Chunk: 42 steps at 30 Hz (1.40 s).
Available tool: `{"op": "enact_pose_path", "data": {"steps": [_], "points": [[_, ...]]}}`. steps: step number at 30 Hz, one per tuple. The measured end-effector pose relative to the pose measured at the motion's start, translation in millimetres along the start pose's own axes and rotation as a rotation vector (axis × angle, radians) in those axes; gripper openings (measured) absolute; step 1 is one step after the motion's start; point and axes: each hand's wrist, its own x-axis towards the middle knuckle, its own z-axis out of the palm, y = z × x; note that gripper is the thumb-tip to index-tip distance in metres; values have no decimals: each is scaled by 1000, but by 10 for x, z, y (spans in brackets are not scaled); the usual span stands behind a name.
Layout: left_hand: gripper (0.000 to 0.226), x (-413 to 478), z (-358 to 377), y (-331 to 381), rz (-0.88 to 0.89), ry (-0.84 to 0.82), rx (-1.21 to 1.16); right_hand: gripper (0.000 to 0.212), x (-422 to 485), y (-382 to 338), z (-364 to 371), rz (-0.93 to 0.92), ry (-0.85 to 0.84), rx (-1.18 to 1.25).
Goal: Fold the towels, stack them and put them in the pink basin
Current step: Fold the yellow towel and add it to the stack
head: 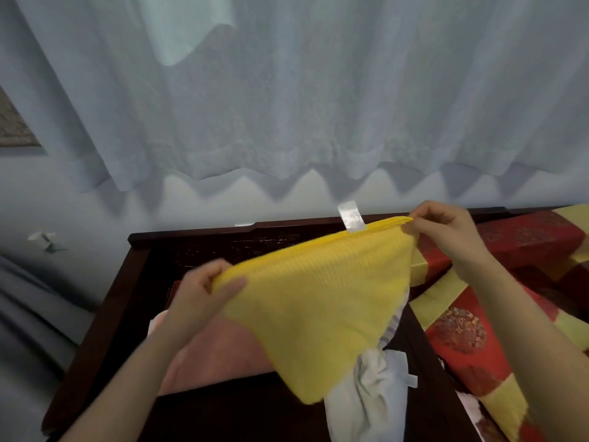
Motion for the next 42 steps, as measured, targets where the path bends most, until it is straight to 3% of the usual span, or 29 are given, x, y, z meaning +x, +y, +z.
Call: {"op": "enact_pose_path", "data": {"steps": [6, 7, 11, 14, 19, 22, 27, 32, 37, 42], "points": [[17, 444, -281, 449, 194, 149, 184, 10, -13, 77, 45, -8, -67, 34], [16, 494, -320, 492, 208, 134, 205, 6, -5, 71, 52, -17, -65, 44], [18, 658, -556, 535, 199, 3, 229, 26, 34, 50, 38, -47, -1, 68], [15, 736, -690, 481, 184, -77, 250, 12, 83, 47, 59, -70, 61, 16], [19, 730, -490, 461, 161, 72, 327, 3, 99, -69, 279, -109, 82, -3], [40, 620, -115, 588, 77, 58, 200, 9, 37, -255, 550, -103, -1, 6], [88, 452, 442, 734, 137, -272, 321, 9, -80, -476, 919, -205, -216, -47], [27, 428, 553, 663, 127, -243, 170, 11, -176, -441, 904, -257, -261, -85], [23, 305, 408, 651, -3, -171, 32, 11, -390, 140, 665, 30, -118, 135], [20, 265, 316, 628, -42, -83, -3, 33, -928, 838, 895, 490, -452, 106]]}}
